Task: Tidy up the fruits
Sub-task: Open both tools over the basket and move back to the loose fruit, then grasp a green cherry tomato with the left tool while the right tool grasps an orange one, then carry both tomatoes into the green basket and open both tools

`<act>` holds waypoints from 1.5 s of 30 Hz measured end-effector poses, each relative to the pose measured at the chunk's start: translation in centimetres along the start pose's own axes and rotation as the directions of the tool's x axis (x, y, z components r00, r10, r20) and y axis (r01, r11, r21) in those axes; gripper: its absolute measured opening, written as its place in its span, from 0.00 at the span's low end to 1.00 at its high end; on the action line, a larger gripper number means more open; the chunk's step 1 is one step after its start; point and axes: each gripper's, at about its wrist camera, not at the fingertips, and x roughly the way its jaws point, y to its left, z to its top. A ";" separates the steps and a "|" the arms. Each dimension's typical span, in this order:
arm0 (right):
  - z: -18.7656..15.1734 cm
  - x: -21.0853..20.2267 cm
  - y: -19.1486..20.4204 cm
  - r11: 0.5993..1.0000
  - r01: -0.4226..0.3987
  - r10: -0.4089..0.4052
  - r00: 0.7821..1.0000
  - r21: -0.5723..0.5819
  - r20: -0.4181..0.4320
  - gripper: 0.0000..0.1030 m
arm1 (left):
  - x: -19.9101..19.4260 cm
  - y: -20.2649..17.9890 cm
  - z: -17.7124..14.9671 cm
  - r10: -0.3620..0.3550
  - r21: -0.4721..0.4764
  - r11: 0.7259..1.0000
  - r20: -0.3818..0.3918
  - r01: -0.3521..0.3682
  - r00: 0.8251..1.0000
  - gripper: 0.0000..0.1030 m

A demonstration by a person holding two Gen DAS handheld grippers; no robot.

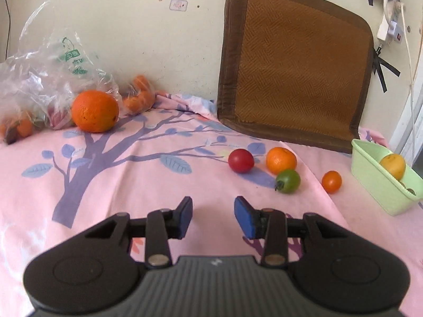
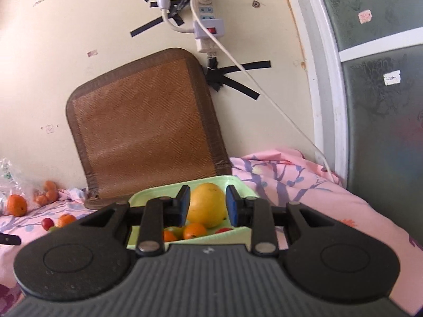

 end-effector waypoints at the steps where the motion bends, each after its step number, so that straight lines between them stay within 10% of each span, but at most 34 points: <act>1: -0.1 -0.2 1.1 1.000 -0.025 0.025 1.000 -0.017 -0.005 0.31 | 0.1 -0.3 0.0 -0.004 0.012 1.000 -0.006 0.004 1.000 0.36; 12: -2.1 5.2 11.4 0.940 -0.280 0.221 0.935 -0.196 -0.278 0.31 | -0.6 -2.4 -0.7 -0.037 0.144 0.989 0.035 0.032 0.999 0.36; 17: -2.2 9.7 13.4 0.934 -0.288 0.202 0.915 -0.213 -0.350 0.47 | 1.2 -3.6 0.5 -0.115 0.112 0.987 -0.012 0.115 0.993 0.41; 26: -2.6 13.0 12.5 0.952 -0.280 0.195 0.864 -0.121 -0.464 0.36 | 5.1 -6.6 2.0 -0.123 0.176 0.976 -0.039 0.128 0.992 0.43; 30: -2.8 12.4 13.0 0.942 -0.299 0.201 0.866 -0.153 -0.457 0.31 | 5.6 -6.9 1.7 -0.155 0.191 0.966 -0.101 0.172 0.983 0.26; 39: -3.8 5.5 11.0 0.932 -0.301 0.201 0.892 -0.202 -0.404 0.31 | 1.8 -7.1 -0.6 -0.243 0.154 0.955 -0.089 0.254 0.966 0.25; 45: -4.6 0.1 7.2 0.953 -0.219 0.132 0.922 -0.210 -0.363 0.31 | -2.8 -11.0 -4.2 -0.350 0.260 0.892 -0.120 0.370 0.929 0.25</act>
